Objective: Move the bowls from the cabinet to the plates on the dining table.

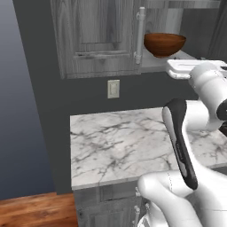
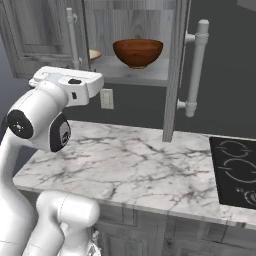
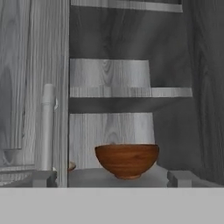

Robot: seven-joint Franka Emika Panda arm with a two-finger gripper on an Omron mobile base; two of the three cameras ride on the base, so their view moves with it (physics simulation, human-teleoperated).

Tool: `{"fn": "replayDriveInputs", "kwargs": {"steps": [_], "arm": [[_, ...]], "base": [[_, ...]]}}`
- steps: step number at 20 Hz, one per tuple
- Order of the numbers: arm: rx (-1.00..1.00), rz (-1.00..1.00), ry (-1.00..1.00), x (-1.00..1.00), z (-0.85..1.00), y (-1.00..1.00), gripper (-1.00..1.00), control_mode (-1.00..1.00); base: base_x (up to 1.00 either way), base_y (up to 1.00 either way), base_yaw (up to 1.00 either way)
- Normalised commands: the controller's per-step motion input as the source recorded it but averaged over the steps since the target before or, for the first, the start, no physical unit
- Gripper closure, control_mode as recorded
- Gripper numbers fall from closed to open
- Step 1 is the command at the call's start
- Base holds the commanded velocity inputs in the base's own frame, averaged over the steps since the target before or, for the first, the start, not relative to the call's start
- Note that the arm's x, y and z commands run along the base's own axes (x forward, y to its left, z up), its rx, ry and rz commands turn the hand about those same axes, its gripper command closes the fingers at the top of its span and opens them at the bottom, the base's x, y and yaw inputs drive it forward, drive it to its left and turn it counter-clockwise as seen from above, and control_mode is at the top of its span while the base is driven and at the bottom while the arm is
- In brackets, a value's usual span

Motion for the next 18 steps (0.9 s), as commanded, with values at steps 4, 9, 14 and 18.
{"fn": "replayDriveInputs", "kwargs": {"steps": [4, 9, 14, 18], "arm": [[-0.03, 0.04, -0.02, 0.12, -0.07, 0.56, -1.00, -1.00], [0.00, 0.06, 0.01, 0.18, -0.10, 0.44, -1.00, -1.00], [0.03, 0.07, 0.00, 0.23, -0.14, 0.27, -1.00, -1.00], [0.07, 0.07, 0.00, 0.28, -0.13, 0.17, -1.00, -1.00]], "base": [[0.00, 0.00, 0.00], [0.00, 0.00, 0.00], [0.00, 0.00, 0.00], [0.00, 0.00, 0.00]]}}
